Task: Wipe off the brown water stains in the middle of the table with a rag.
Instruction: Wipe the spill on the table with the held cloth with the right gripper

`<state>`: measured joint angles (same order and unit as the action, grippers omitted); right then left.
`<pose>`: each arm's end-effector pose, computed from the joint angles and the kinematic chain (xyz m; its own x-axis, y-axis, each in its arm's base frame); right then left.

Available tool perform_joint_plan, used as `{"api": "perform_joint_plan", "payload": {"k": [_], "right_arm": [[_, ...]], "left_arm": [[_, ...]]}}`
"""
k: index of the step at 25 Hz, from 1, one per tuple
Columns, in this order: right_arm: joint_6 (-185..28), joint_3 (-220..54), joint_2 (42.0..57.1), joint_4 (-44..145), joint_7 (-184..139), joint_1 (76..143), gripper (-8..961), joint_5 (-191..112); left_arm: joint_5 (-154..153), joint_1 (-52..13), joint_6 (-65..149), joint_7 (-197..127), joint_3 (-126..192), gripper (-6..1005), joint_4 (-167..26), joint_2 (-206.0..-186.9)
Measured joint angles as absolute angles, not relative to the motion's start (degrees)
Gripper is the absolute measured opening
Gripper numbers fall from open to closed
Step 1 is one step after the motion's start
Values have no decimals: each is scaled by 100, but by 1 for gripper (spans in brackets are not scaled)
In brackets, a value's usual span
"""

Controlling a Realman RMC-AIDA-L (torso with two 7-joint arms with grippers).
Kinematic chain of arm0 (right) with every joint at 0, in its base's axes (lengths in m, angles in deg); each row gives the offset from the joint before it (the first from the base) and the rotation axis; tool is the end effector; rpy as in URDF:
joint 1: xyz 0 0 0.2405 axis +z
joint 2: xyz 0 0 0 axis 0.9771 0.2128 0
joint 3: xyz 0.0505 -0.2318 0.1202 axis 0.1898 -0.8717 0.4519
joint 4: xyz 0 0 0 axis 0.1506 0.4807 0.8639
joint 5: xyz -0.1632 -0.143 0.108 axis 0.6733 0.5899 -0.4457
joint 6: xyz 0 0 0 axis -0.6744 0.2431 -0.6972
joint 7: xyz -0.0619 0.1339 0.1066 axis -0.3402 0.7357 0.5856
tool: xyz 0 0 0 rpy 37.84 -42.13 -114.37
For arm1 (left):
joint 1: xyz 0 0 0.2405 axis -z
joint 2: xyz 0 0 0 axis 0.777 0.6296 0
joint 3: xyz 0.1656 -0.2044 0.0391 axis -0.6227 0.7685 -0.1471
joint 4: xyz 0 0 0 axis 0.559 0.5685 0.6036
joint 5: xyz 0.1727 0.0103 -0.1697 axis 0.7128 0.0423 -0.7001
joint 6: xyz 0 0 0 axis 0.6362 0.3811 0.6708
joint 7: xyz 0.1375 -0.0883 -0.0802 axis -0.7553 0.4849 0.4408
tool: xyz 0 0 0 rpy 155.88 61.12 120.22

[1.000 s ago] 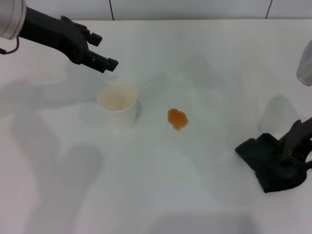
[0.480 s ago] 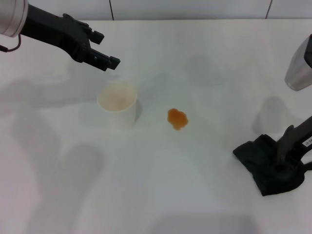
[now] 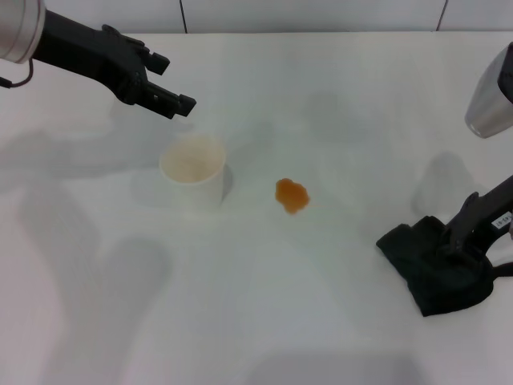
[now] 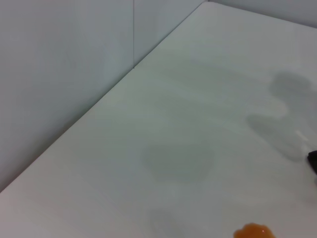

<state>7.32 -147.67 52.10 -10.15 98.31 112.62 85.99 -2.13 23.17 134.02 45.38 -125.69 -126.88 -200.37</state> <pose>0.2414 0.3812 -0.0288 0.8101 -0.5140 0.2819 -0.4808 -0.8577 -0.1823 -0.1839 0.4621 0.0357 0.9403 0.3361 0.0537 0.3381 -0.9045 -0.2600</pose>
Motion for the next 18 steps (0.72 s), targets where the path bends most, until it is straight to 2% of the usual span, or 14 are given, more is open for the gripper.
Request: {"api": "perform_joint_plan", "payload": {"k": [9,18], "right_arm": [[640,-14854,5218,-1099,9840,11237,108,8589],[516,-14811,5220,-1105,10045,11286,103,8452]], "left_arm": [[-162,2328,13350,4538,-12570,879,-12688,-20037],[-157,2337,13324,4538,-12569,879,-12688,-20036]]}}
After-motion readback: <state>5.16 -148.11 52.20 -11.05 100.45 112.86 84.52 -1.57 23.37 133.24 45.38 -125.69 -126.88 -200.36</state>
